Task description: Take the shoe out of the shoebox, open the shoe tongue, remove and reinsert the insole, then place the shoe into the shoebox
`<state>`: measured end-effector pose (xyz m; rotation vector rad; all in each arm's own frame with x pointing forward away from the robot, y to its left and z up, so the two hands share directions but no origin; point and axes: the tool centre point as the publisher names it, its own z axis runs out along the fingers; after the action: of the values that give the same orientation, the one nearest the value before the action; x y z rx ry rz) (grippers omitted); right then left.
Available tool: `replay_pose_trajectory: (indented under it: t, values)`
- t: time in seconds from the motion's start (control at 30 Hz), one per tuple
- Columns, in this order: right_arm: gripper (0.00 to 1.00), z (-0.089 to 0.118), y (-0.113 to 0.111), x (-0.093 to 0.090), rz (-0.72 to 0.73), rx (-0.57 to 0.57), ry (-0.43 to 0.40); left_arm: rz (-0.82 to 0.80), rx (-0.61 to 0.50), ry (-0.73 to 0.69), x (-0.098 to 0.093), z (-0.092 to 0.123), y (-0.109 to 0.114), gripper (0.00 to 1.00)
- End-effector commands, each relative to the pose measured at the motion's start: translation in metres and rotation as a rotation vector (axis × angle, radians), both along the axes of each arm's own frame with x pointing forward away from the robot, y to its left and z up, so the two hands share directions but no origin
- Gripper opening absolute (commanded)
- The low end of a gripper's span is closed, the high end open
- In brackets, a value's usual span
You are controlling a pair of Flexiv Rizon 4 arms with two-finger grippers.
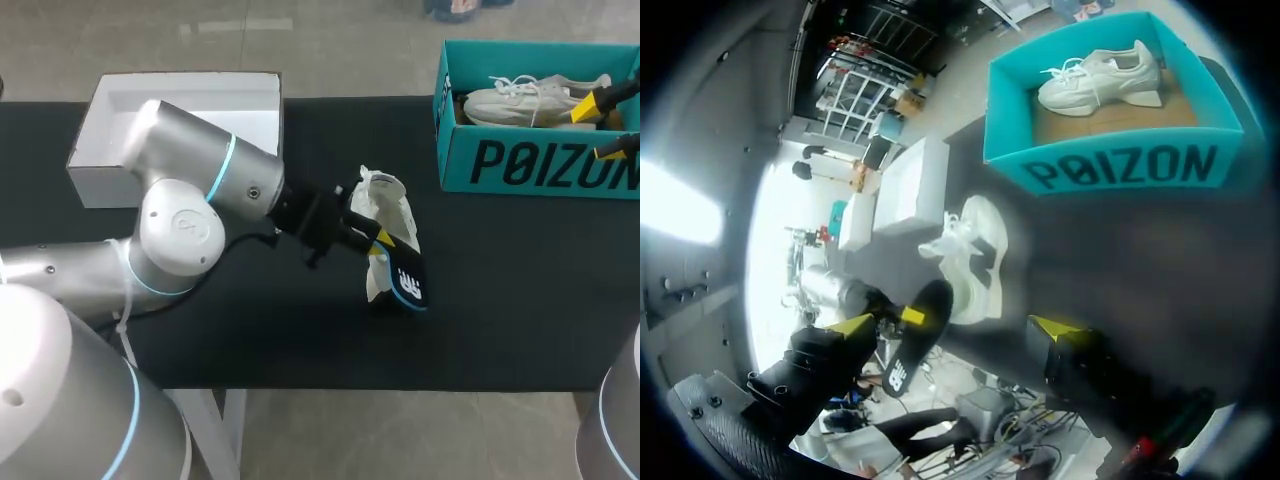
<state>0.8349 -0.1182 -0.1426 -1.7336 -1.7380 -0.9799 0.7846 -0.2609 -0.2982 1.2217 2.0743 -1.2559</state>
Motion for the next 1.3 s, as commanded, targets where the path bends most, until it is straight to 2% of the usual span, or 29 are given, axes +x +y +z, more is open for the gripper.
replay_pose_trajectory:
  t: [0.03, 0.53, 0.73, 0.8, 0.87, 0.97, 1.2, 1.3]
  values:
    - [1.00, 0.000, 0.000, 0.000, -0.001, -0.003, 0.002, -0.014, 0.003, 0.001, 0.006, -0.010, -0.006, 0.00]
    - [1.00, 0.000, 0.000, 0.000, -0.001, -0.003, 0.002, -0.029, 0.008, -0.054, 0.020, -0.028, -0.007, 0.00]
    - [1.00, 0.000, 0.000, 0.000, -0.001, -0.003, 0.002, -0.042, -0.004, -0.077, 0.016, -0.014, -0.010, 0.00]
    - [1.00, 0.000, 0.000, 0.000, -0.001, -0.003, 0.002, -0.057, -0.013, -0.063, 0.013, -0.009, -0.010, 0.00]
    - [1.00, 0.000, 0.000, 0.000, -0.001, -0.003, 0.002, -0.059, -0.038, -0.001, 0.011, -0.005, -0.011, 0.00]
    - [1.00, 0.000, 0.000, 0.000, -0.001, -0.003, 0.002, -0.058, -0.019, 0.087, 0.011, -0.005, -0.012, 0.00]
    - [1.00, 0.000, 0.000, 0.000, -0.001, -0.003, 0.002, -0.082, 0.062, 0.086, 0.017, -0.008, -0.009, 0.00]
    - [1.00, 0.000, 0.000, 0.000, -0.001, -0.003, 0.002, -0.161, 0.087, 0.089, 0.019, -0.009, -0.006, 0.00]
